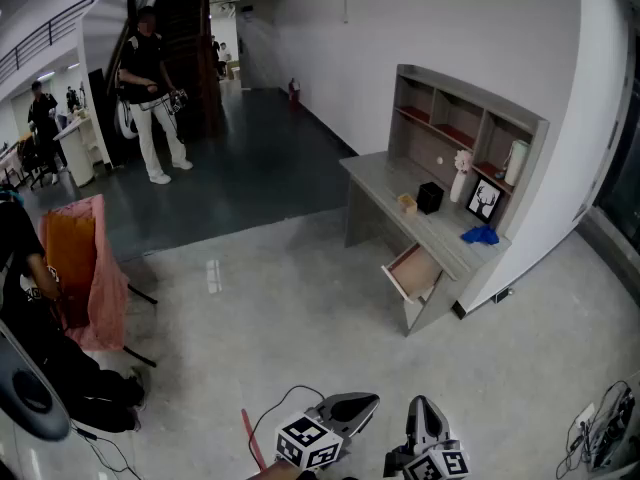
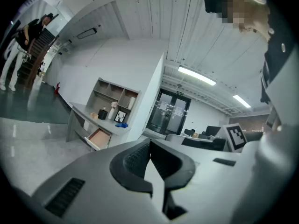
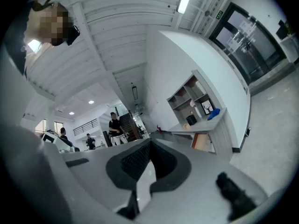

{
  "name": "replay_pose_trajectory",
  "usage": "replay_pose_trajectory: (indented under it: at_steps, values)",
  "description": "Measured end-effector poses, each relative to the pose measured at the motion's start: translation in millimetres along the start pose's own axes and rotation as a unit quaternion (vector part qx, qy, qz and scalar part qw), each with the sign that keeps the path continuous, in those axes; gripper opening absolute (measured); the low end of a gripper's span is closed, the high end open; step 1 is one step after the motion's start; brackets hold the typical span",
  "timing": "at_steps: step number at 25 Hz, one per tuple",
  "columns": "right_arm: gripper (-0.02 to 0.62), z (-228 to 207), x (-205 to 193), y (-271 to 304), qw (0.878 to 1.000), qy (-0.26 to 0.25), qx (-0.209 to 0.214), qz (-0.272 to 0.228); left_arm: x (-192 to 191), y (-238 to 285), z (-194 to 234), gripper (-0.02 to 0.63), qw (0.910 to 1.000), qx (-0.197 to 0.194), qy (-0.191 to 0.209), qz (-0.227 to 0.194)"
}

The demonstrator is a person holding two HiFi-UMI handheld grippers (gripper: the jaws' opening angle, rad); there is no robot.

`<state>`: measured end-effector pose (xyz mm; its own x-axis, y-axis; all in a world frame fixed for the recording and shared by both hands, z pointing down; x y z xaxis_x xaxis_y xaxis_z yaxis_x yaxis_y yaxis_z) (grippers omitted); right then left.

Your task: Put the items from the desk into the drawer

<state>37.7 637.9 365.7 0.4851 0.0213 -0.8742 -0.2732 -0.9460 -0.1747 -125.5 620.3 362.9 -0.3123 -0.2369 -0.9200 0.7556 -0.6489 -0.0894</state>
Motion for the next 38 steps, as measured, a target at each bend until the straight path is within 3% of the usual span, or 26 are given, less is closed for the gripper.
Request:
replay_pose_trajectory:
  at_steps: [5, 10, 15, 19, 23, 27, 35, 38]
  values:
    - [0.011, 35.0, -23.7, 26.0, 0.999, -0.036, -0.017, -0.008, 22.2, -20.1, 34.3, 0.011, 0.9997, -0.024, 0.009, 0.001]
    - [0.011, 58.4, -28.2, 40.7, 0.999, -0.046, 0.002, -0.02, 28.2, -30.4, 52.5, 0.011, 0.9993, -0.035, 0.009, -0.002]
    - [0.011, 68.9, -30.8, 45.4, 0.998, 0.013, 0.024, -0.048, 32.2, -38.0, 58.6, 0.011, 0.999, -0.043, 0.013, -0.006]
    - [0.011, 71.2, -35.5, 44.6, 0.998, 0.037, 0.005, -0.057, 34.5, -44.0, 61.0, 0.011, 0.9986, -0.051, 0.014, -0.005]
    - [0.011, 74.6, -39.9, 42.4, 0.999, -0.003, -0.011, -0.05, 31.4, -49.4, 65.3, 0.011, 0.9989, -0.045, 0.013, -0.004]
    - [0.011, 75.6, -36.7, 45.9, 0.998, -0.041, 0.0, -0.056, 28.7, -43.2, 68.2, 0.011, 0.9991, -0.038, 0.018, 0.0]
    - [0.011, 60.6, -41.9, 57.7, 0.997, -0.08, 0.0, -0.022, 20.0, -22.3, 76.1, 0.011, 0.9993, -0.035, 0.007, 0.01]
    - [0.011, 46.5, -39.6, 66.3, 0.996, -0.087, -0.025, -0.006, 17.5, -6.5, 79.8, 0.011, 0.9994, -0.03, 0.01, 0.016]
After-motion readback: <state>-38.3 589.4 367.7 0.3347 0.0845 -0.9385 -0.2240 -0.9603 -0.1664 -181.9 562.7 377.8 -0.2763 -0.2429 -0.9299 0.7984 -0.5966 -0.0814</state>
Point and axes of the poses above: the fingertips, and each gripper's own axes: y forward along the fingers, z to its left, x out of its top, the point moved 7 cm from there along -y, backward along the fingers, and after that the axes turned 13 degrees about -z, right-handed, at the moved point
